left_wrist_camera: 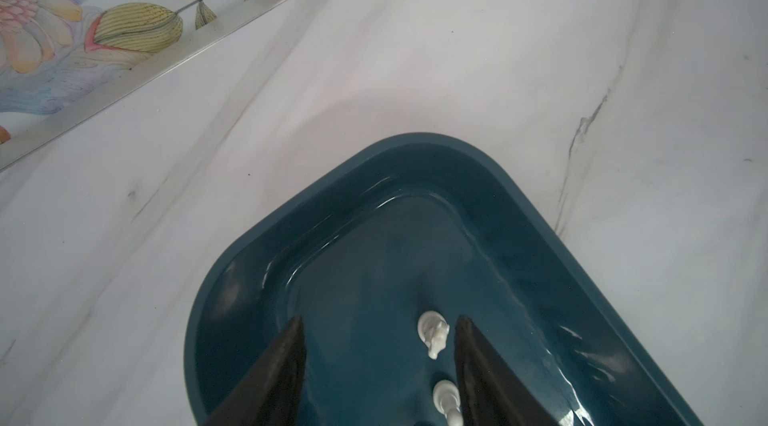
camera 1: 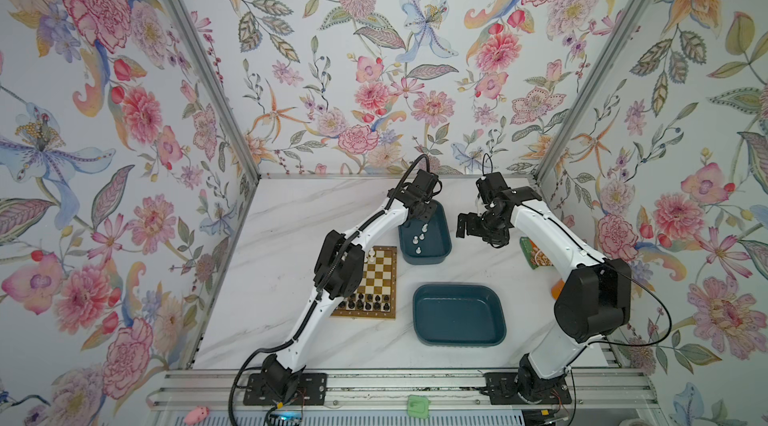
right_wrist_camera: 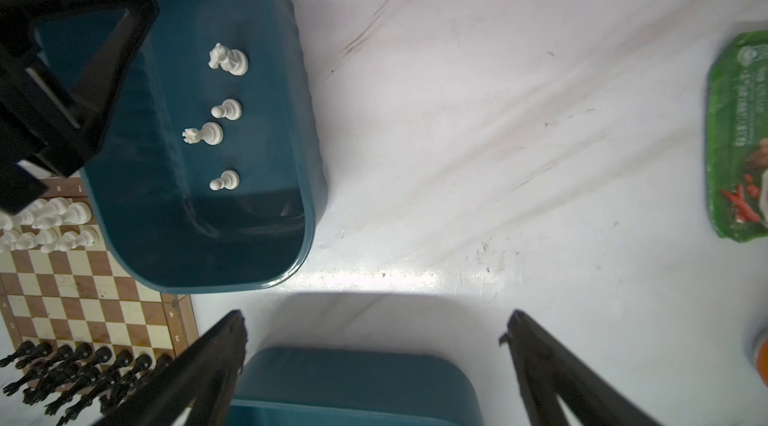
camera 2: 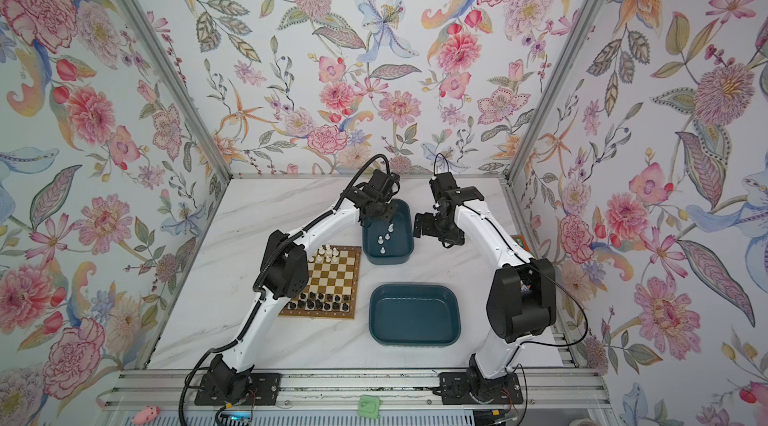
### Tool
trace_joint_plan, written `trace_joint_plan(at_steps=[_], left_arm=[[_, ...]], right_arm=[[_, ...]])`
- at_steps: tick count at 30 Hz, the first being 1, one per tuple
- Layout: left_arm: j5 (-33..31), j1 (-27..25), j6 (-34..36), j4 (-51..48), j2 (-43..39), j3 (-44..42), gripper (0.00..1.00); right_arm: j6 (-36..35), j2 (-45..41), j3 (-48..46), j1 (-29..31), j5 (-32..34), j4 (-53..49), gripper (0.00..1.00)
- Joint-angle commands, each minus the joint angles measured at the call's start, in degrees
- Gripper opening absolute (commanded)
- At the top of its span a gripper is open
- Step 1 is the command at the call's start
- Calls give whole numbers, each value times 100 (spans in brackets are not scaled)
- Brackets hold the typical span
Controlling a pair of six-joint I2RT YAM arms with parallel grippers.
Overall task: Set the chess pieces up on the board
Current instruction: 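Lower the left gripper over the white pieces while the right gripper hovers beside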
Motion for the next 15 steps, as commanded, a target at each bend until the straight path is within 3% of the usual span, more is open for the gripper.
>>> trace_joint_plan(at_steps=[1, 15], left_arm=[[147, -43, 84, -84, 46, -108, 60], [529, -168, 121, 17, 124, -364, 59]], right_arm=[[-142, -256, -196, -9, -196, -32, 99], [-268, -353, -373, -188, -339, 16, 99]])
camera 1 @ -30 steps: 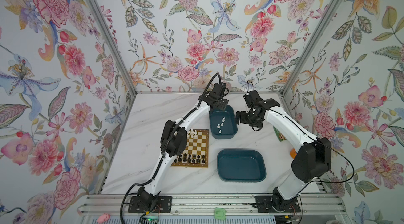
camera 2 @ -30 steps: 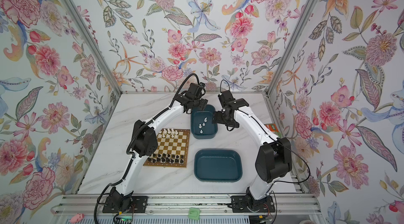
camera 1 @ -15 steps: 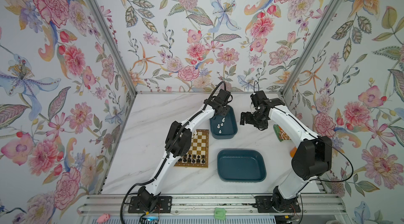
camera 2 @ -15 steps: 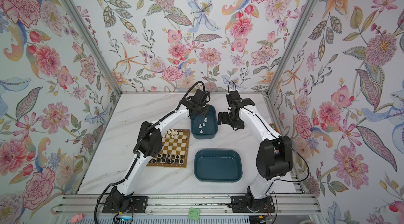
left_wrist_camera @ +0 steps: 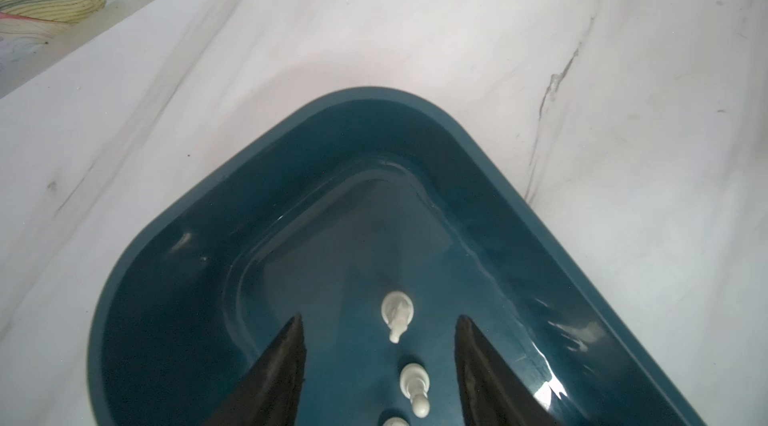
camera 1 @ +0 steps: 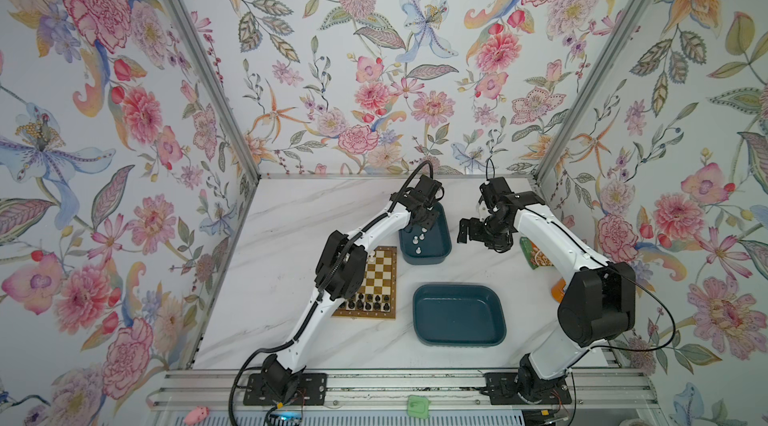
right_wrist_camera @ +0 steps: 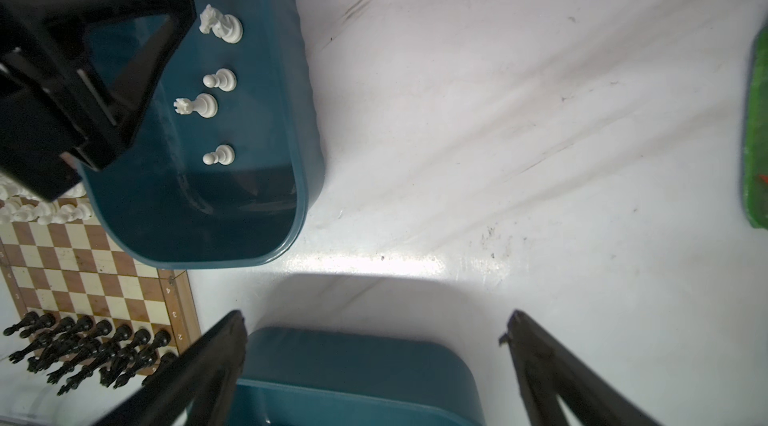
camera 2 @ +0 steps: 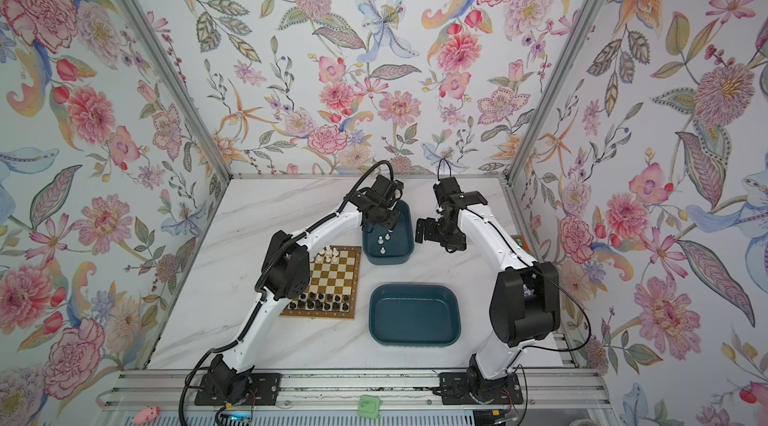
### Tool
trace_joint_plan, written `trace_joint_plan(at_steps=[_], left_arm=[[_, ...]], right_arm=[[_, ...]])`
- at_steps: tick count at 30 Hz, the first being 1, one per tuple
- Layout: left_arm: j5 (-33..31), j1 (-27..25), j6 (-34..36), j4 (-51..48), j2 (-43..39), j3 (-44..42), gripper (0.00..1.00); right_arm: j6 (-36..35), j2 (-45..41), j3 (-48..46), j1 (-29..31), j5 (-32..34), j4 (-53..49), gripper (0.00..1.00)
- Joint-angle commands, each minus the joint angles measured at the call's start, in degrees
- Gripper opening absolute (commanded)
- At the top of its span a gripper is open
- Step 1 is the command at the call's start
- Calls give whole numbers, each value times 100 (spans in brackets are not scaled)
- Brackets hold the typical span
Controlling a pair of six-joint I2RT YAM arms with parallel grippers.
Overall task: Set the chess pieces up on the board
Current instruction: 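Lower the left gripper over the white pieces while the right gripper hovers beside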
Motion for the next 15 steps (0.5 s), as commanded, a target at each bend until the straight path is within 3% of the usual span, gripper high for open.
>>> trace_joint_plan(at_steps=[1, 15], left_arm=[[153, -56, 85, 13, 120, -142, 58], [187, -53, 112, 233, 149, -513, 53]], right_arm=[[-98, -182, -76, -58, -98, -23, 99], [-137, -162, -89, -114, -106, -26, 99]])
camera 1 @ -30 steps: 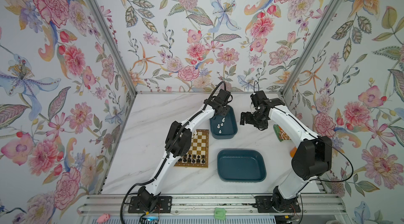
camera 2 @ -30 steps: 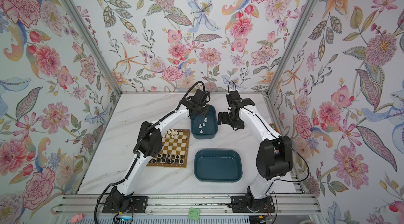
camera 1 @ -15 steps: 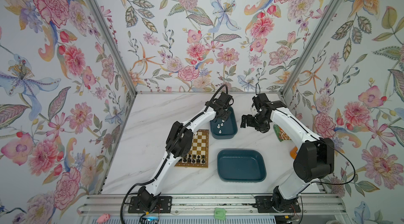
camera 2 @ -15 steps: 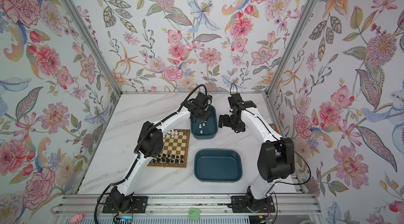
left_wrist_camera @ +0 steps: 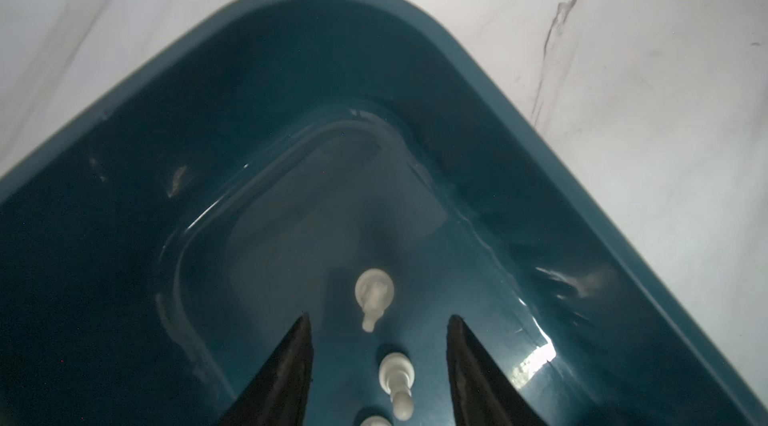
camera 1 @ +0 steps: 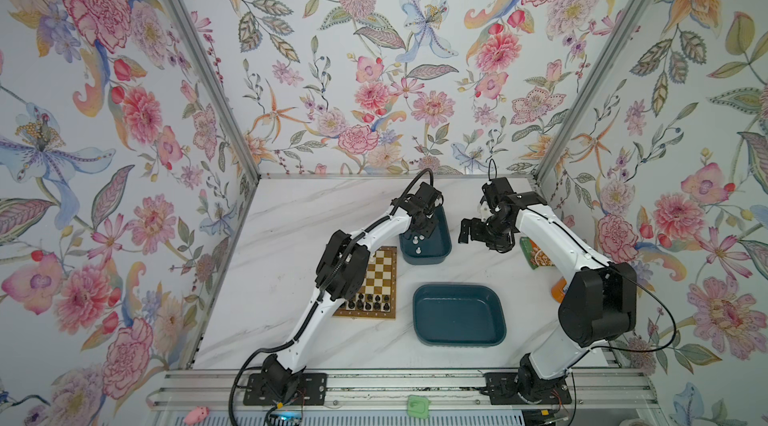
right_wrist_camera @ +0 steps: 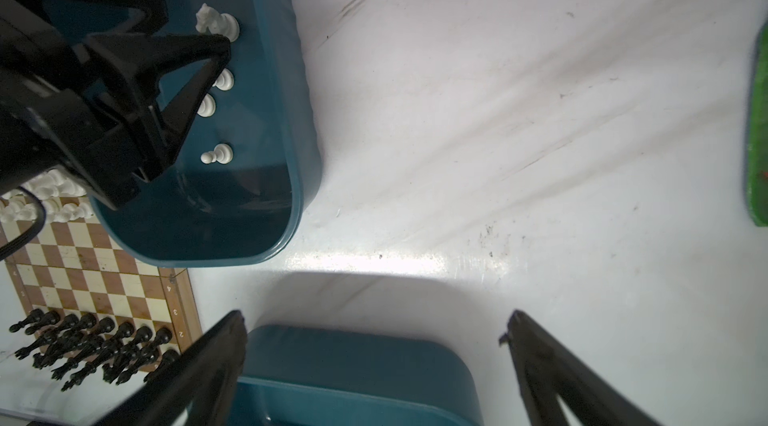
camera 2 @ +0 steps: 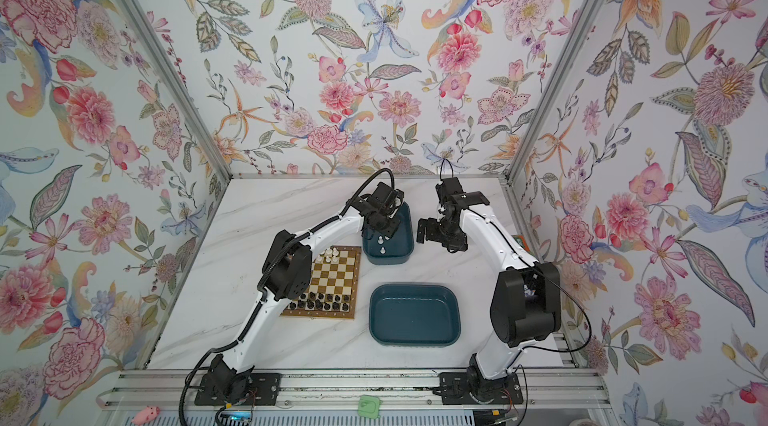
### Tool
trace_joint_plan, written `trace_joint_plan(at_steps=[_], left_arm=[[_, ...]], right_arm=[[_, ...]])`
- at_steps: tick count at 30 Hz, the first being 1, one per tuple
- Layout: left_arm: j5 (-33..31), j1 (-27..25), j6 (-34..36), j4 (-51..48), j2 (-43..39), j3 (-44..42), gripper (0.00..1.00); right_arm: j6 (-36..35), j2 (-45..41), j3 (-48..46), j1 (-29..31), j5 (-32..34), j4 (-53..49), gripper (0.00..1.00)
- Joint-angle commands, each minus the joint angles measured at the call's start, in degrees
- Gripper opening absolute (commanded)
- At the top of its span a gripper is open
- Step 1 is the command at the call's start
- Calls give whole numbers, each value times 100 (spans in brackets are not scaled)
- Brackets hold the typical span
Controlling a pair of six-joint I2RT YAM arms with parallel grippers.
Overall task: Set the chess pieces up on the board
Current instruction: 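Lower the left gripper over the white pieces while the right gripper hovers beside, then close the left gripper on a white piece in the farther tub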
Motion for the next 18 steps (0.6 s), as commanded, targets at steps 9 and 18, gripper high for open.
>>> trace_joint_plan(at_steps=[9, 18], left_arm=[[14, -16, 126, 158, 248, 13, 47], [39, 22, 119, 164, 320, 85, 37]], right_arm=[[-128, -98, -12, -46, -16, -32, 99], [-155, -37, 58, -51, -24, -29, 99]])
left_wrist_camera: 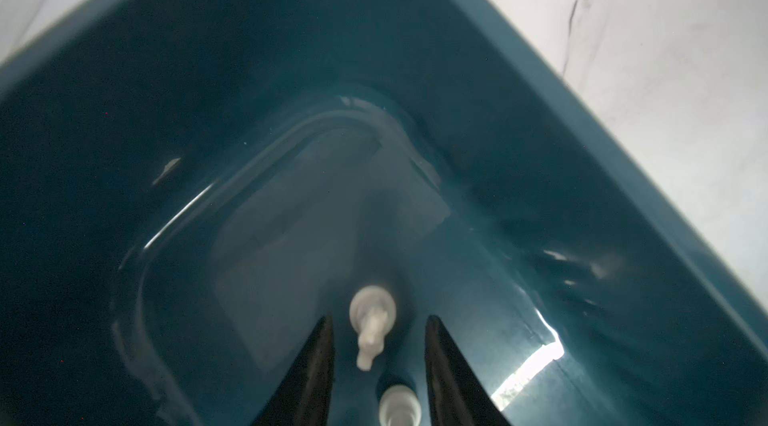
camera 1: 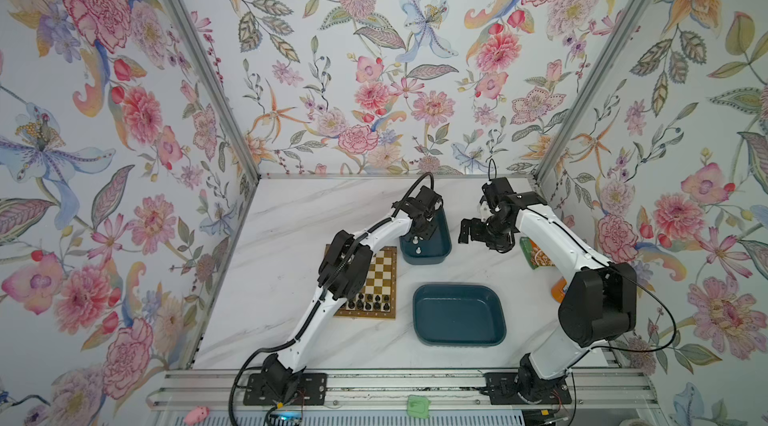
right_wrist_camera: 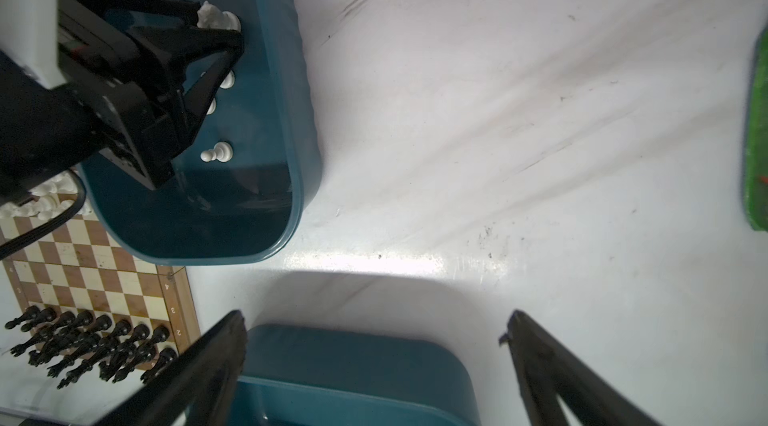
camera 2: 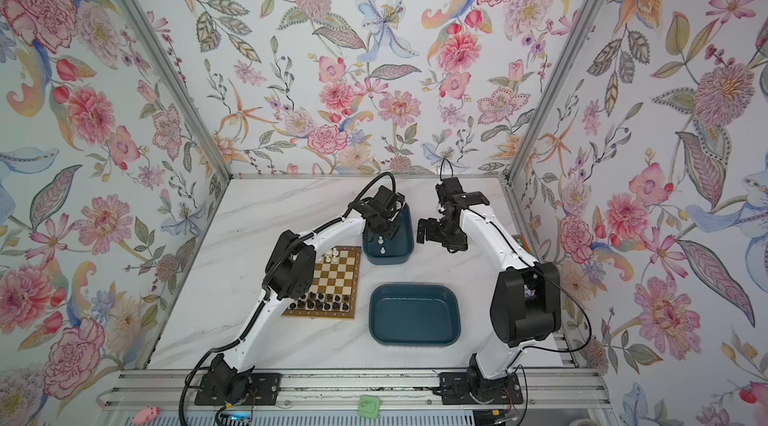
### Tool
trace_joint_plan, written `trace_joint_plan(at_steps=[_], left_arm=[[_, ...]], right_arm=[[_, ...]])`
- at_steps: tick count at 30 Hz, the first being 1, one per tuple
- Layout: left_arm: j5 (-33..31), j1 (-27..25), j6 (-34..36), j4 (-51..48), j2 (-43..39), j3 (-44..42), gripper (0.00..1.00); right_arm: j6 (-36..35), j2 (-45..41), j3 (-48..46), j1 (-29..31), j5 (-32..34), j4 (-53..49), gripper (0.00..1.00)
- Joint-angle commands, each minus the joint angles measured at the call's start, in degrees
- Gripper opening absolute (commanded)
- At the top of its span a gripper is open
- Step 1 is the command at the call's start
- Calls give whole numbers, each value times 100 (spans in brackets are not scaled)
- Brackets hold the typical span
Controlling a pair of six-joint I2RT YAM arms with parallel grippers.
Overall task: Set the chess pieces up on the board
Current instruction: 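Close the left gripper on a white piece in the farther tub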
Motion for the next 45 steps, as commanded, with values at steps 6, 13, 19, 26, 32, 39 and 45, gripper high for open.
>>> trace_joint_plan(at_steps=[6, 13, 19, 26, 32, 39, 45], left_arm=[[17, 29, 56, -39, 139, 239, 34], [-49, 30, 81, -88, 103, 253, 34], [-60, 36, 82, -101, 102, 284, 27], [-72, 52, 73, -106, 91, 292, 22], [-121, 53, 22, -53, 80, 298, 18], [-79, 49, 3, -6, 74, 328, 12], [-95, 52, 11, -26, 64, 365, 0]], right_arm=[[-88, 3, 92, -53, -28, -30, 99], [-121, 53, 143, -53, -41, -33, 99], [-143, 109, 181, -62, -57, -33, 99], [-171, 144, 211, -62, -81, -28, 99], [-180, 155, 198, -62, -95, -26, 99], [-196, 147, 181, -62, -126, -28, 99], [-211, 139, 181, -62, -136, -28, 99]])
